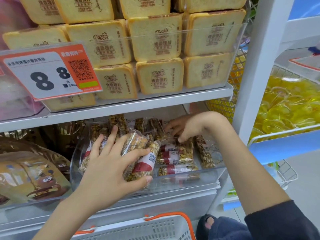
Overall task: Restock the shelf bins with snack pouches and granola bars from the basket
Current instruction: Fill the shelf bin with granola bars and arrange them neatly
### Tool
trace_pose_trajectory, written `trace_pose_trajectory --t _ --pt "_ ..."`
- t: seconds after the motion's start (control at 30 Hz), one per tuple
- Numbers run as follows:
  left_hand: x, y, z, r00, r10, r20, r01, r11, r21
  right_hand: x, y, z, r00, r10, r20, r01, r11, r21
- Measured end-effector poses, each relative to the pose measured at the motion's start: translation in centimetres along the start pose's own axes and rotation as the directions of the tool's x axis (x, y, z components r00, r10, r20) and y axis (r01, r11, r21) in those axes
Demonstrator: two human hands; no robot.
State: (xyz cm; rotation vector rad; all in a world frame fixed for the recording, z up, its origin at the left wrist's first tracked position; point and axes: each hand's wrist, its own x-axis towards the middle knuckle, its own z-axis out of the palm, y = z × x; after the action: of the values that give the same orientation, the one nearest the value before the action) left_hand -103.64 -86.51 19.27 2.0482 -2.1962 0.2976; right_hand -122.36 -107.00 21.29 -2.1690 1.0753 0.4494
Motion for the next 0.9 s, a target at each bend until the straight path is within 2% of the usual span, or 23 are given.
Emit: trace_pose_trajectory --t 0.07,0.1,0.2,0.27,0.4,0.47,0.5,0.57,0.63,0.8,0.9 --pt "0.0 0.0 0.0 1.000 -0.006 0.003 0.006 1.000 -0.006 1.3 -0.7 0.7 0.970 -0.017 -0.242 0.046 0.992 0.115" --pt "0.0 0.0 0.0 1.000 -0.008 0.001 0.008 1.000 -0.006 2.1 -1.2 1.4 0.950 -0.038 -0.311 0.078 0.990 0.120" --pt "-0.1 0.0 0.0 1.000 -0.009 -0.002 0.008 1.000 -0.009 5.0 -2.1 4.2 0.950 -0.109 -0.292 0.144 0.984 0.102" --pt "-0.1 0.0 0.0 1.000 -0.008 -0.006 0.008 1.000 -0.018 6.2 -1.5 4.7 0.928 -0.126 -0.350 0.197 0.965 0.174" --pt "0.0 0.0 0.2 1.000 -0.004 -0.011 0.003 1.000 -0.010 6.3 0.6 3.3 0.867 -0.033 -0.497 0.253 0.888 0.383" --pt "0.0 0.0 0.2 1.000 -0.007 -0.012 0.007 1.000 -0.013 6.1 1.1 3.1 0.873 -0.030 -0.487 0.283 0.844 0.455" --pt "0.0 0.0 0.1 1.000 -0.008 -0.009 0.008 1.000 -0.014 6.1 1.0 3.3 0.895 -0.057 -0.441 0.267 0.862 0.430" --pt "0.0 0.1 0.0 1.000 -0.010 -0.006 0.010 1.000 -0.020 6.6 0.4 3.9 0.941 -0.112 -0.319 0.201 0.944 0.263" --pt "0.0 0.0 0.0 1.000 -0.008 -0.011 0.008 1.000 -0.020 7.1 0.0 4.4 0.934 -0.134 -0.331 0.195 0.968 0.158" --pt "0.0 0.0 0.1 1.000 -0.010 -0.008 0.010 0.999 -0.037 6.2 1.3 3.5 0.810 -0.128 -0.572 0.357 0.882 0.308" --pt "-0.1 0.0 0.1 1.000 -0.008 -0.014 0.008 0.999 -0.041 6.2 1.7 2.7 0.682 0.106 -0.724 0.466 0.700 0.541"
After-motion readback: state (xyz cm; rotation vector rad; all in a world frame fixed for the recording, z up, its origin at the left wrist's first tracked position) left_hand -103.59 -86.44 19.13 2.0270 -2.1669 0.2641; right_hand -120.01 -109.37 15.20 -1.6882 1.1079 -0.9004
